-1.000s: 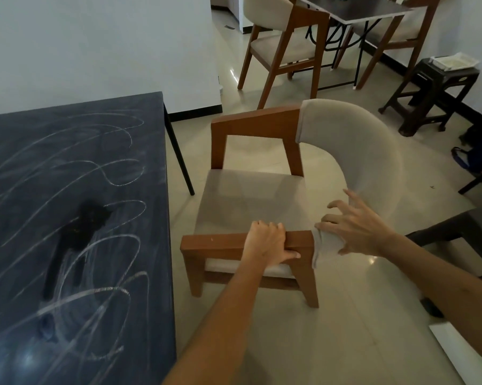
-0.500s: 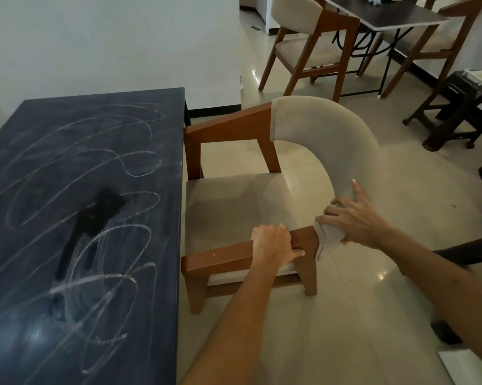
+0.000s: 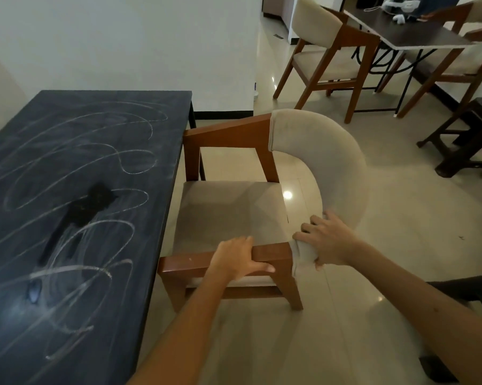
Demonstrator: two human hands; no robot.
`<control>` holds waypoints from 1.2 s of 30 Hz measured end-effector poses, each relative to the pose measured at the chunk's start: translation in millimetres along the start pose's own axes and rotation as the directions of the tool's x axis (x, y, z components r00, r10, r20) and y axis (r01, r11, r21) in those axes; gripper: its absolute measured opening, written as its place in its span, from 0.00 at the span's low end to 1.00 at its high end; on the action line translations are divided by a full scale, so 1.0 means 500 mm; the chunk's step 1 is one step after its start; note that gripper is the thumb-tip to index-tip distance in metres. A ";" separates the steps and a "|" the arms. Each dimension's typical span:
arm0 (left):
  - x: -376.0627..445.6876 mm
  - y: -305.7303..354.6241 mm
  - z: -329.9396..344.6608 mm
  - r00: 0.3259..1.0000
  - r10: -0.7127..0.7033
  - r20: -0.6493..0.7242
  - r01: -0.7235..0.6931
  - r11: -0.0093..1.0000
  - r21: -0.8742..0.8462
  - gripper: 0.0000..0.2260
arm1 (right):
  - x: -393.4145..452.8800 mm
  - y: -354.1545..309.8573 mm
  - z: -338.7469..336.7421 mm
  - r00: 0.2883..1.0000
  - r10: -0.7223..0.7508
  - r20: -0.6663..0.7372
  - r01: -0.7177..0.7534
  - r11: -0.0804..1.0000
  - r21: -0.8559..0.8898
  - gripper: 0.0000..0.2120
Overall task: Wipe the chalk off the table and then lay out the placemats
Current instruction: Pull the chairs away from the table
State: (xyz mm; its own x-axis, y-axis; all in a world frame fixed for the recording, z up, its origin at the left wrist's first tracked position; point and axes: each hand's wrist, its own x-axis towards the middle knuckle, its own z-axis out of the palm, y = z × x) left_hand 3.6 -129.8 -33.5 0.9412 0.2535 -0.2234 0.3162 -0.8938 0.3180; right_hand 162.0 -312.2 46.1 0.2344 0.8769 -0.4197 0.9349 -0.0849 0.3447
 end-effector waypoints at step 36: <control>0.405 0.002 -0.097 0.368 -0.928 -0.063 0.508 0.258 -0.822 0.13 | 0.655 0.516 -0.115 0.972 -0.133 -0.192 0.156 0.982 0.107 0.34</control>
State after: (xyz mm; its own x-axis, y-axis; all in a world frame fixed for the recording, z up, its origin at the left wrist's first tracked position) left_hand 200.0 -61.6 -33.8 0.0609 0.9458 -0.3189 0.6571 0.2025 0.7261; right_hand 464.4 -19.8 46.1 0.0521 0.9549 -0.2924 0.9831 0.0024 0.1829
